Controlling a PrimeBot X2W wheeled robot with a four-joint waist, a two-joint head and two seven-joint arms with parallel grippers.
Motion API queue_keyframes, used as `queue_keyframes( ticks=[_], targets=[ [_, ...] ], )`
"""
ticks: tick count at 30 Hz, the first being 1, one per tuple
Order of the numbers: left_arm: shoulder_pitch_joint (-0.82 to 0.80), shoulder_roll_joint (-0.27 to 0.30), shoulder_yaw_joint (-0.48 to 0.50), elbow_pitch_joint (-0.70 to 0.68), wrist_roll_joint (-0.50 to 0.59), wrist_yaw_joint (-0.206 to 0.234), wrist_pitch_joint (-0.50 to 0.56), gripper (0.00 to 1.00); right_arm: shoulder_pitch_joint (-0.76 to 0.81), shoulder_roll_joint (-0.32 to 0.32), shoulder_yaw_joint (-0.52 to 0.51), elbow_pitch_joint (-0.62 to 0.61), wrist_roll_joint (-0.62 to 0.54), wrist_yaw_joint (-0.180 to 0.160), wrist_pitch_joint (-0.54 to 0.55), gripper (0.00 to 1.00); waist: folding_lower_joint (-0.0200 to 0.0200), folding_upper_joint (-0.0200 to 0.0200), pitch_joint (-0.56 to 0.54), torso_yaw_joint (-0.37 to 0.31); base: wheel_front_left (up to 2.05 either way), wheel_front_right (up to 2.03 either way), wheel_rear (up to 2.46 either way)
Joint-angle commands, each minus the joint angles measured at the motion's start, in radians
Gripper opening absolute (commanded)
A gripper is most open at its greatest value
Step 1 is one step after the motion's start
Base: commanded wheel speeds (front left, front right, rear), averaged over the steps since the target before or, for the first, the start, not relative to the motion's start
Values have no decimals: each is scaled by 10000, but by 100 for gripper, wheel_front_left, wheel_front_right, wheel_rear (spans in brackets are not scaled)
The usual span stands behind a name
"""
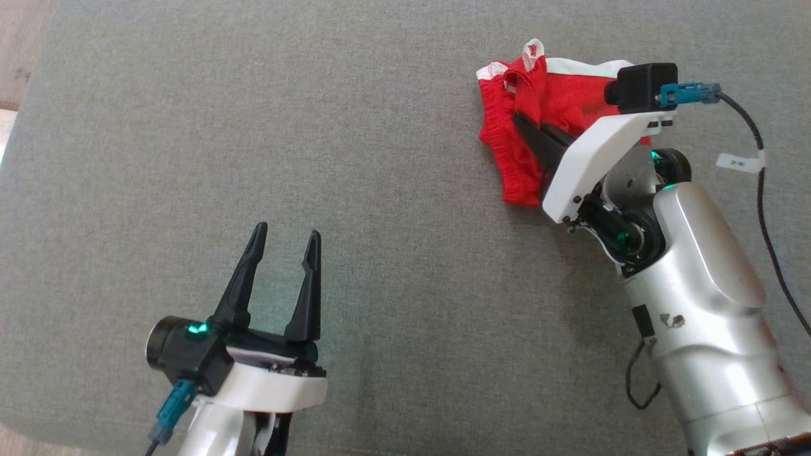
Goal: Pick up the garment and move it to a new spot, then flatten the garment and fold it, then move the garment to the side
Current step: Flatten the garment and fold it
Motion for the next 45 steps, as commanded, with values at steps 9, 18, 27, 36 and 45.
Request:
queue_keyframes(
  ticks=[9, 18, 27, 36, 45],
  targets=[
    [64, -8, 363, -207, 145, -54, -51, 100, -401, 163, 1127, -32, 1200, 75, -1093, 100, 1, 0, -246, -214, 0, 0, 0],
    [261, -9, 750, -193, 221, -48, -51, 100, -12, 163, 1489, -832, 1863, 75, -1804, 100, 1, 0, -656, -671, 0, 0, 0],
    [842, -10, 1228, -309, 227, -24, -51, 100, 1335, -198, -30, -2199, -2001, 75, -3477, 100, 1, 0, -1374, -1168, 0, 0, 0],
    [1309, -10, 1477, -591, 148, 107, -51, 100, 2821, -611, -1806, -2558, -3240, 75, -4283, 100, 1, 0, -1684, -1280, 0, 0, 0],
    [1123, -10, 1492, -842, 110, 104, -51, 100, 2347, -934, -2027, -1861, -3205, 75, -4456, 0, 1, 0, -1032, -776, 0, 0, 0]
  ],
)
